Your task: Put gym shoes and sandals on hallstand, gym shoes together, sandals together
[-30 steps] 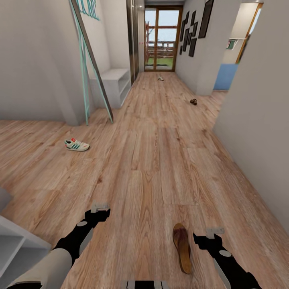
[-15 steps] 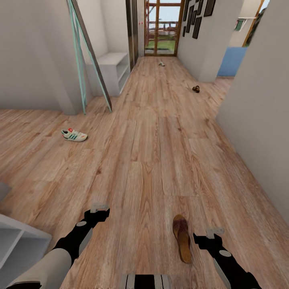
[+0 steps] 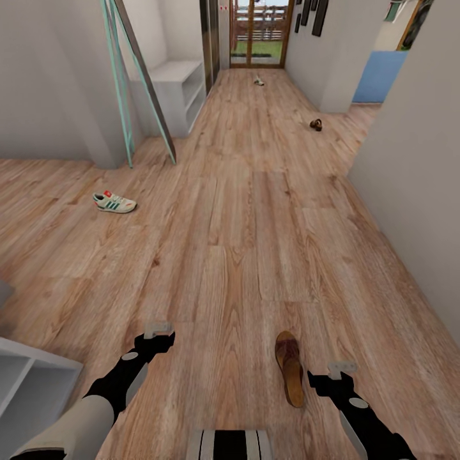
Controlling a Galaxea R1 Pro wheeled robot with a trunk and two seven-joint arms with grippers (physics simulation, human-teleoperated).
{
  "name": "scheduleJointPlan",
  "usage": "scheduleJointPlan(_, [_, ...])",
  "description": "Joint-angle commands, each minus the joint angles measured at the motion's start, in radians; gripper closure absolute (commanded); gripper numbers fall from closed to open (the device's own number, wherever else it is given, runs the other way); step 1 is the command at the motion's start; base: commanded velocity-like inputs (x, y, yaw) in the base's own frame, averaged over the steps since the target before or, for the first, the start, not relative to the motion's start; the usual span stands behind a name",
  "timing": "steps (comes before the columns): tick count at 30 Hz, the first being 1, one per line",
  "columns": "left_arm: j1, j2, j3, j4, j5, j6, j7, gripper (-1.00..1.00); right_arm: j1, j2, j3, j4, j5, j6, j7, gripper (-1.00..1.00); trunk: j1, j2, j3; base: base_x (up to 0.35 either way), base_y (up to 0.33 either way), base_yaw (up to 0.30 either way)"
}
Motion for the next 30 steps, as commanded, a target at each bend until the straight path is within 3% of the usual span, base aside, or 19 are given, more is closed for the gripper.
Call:
scheduleJointPlan(1, [0.0,0.0,0.002,0.0,0.0,-0.001,-0.002,-1.0,0.0,0.0,-0.001,-0.001,-0.001,0.001,0.001,-1.0,0.0,0.0,-0.005,0.0,0.0,0.0])
scheduleJointPlan(30, [-0.007,-0.006,0.001,-0.015,0.001,0.007,-0.002,-1.0,0.0,-0.004,-0.004,0.0,0.003,0.0,0.001,-1.0,0.013,-0.007,-0.117,0.0,0.0,0.0])
